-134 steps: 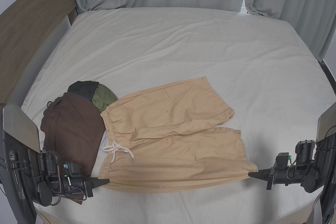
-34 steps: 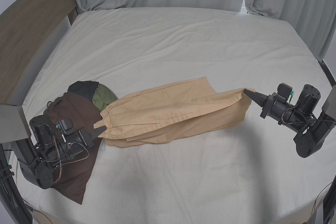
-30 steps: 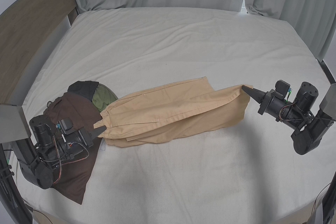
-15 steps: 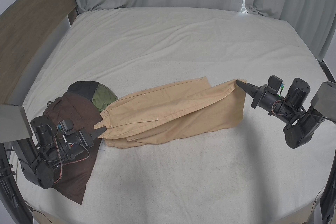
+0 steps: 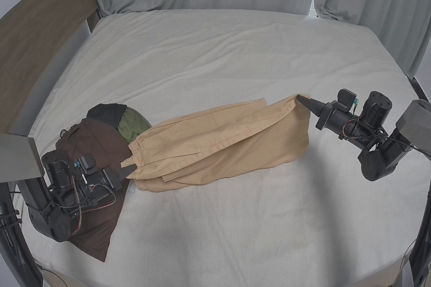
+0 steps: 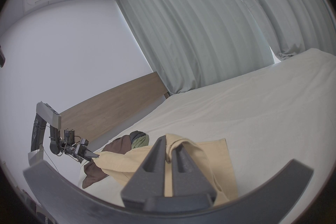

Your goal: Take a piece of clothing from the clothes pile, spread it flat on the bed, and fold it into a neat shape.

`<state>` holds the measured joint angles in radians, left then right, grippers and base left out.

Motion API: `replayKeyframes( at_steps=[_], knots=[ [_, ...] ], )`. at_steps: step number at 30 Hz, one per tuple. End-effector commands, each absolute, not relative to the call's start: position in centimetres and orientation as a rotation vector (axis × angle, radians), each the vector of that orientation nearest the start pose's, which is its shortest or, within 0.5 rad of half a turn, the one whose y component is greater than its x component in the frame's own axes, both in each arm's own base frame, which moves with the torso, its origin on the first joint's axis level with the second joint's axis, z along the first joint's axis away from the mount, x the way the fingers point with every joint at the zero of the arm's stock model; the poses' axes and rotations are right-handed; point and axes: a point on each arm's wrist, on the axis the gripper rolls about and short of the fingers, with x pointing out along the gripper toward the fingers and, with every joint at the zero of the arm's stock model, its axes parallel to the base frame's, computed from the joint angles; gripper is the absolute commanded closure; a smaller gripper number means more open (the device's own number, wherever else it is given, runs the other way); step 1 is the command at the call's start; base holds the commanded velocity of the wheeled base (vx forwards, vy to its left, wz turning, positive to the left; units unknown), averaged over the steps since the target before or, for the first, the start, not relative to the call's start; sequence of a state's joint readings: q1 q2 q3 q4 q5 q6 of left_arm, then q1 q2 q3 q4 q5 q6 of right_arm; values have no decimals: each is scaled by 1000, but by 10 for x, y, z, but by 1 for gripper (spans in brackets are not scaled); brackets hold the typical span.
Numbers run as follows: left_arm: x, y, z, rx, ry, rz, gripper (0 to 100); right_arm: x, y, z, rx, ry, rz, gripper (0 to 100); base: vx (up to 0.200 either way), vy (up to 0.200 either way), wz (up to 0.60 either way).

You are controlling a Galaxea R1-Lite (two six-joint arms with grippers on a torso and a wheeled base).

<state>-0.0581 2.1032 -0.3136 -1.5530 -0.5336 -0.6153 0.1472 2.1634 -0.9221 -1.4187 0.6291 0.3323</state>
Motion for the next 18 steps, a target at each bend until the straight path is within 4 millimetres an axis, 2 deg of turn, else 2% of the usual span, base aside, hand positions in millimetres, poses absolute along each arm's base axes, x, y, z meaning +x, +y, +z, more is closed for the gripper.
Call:
replayKeyframes(
  at_steps=[1, 8, 10, 18],
  knots=[
    [286, -28, 44, -653, 417, -489, 100, 399, 75, 126, 274, -55, 779, 100, 0, 0, 0],
    [291, -28, 38, -654, 424, -472, 100, 412, 83, 131, 280, -30, 788, 100, 0, 0, 0],
    [292, -28, 35, -654, 426, -459, 100, 414, 83, 128, 282, -22, 787, 100, 0, 0, 0],
    [313, -28, 28, -655, 391, -426, 100, 446, 88, 111, 287, -3, 780, 100, 0, 0, 0]
  ],
)
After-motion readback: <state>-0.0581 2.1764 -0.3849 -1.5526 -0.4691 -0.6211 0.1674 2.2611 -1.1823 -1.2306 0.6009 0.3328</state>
